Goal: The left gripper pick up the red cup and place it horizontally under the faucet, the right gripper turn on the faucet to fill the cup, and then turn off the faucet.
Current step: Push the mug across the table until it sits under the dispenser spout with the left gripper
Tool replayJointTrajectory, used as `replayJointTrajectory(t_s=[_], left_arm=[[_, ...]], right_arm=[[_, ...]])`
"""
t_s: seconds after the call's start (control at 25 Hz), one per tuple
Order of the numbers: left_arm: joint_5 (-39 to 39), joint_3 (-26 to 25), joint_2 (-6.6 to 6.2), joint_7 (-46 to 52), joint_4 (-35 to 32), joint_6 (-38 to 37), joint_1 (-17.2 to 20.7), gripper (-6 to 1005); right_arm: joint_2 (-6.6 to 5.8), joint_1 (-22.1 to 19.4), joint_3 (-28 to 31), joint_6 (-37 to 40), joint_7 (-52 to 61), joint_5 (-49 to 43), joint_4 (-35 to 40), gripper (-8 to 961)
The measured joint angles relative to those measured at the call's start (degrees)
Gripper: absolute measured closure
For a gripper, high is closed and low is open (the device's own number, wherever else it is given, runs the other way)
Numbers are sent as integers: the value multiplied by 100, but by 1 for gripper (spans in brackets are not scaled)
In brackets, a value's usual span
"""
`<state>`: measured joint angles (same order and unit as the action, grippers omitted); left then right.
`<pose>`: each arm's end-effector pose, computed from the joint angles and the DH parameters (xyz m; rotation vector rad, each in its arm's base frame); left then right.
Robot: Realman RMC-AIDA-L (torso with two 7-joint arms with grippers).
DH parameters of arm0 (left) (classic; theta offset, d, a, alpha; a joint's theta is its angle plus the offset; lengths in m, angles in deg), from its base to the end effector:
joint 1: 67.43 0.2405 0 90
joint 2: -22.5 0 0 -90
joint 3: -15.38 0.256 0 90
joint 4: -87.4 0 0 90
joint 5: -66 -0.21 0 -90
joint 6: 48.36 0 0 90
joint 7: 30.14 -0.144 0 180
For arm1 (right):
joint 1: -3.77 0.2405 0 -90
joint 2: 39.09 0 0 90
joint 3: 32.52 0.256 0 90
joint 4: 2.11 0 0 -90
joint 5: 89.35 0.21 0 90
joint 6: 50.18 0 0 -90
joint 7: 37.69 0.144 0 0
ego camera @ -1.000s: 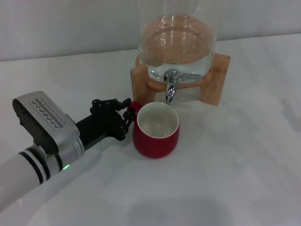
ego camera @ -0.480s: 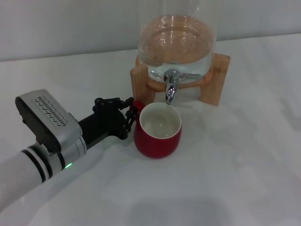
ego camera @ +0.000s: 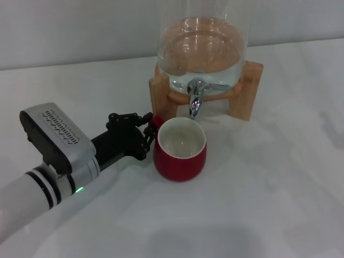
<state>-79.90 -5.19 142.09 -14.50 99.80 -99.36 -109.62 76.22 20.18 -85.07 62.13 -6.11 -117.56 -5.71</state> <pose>-0.2202 0.3524 -0.1281 -2.4511 -0.1493 -0.5529 0.3342 0.2272 0.0755 -1.3572 0.2996 1.2624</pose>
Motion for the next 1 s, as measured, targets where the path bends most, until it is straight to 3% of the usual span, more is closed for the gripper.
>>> replayJointTrajectory(t_s=[1.0], left_arm=[[10,-9,3,0,115,355,-65,760]], right_arm=[[0,30,0,1,-12,0,0,195]])
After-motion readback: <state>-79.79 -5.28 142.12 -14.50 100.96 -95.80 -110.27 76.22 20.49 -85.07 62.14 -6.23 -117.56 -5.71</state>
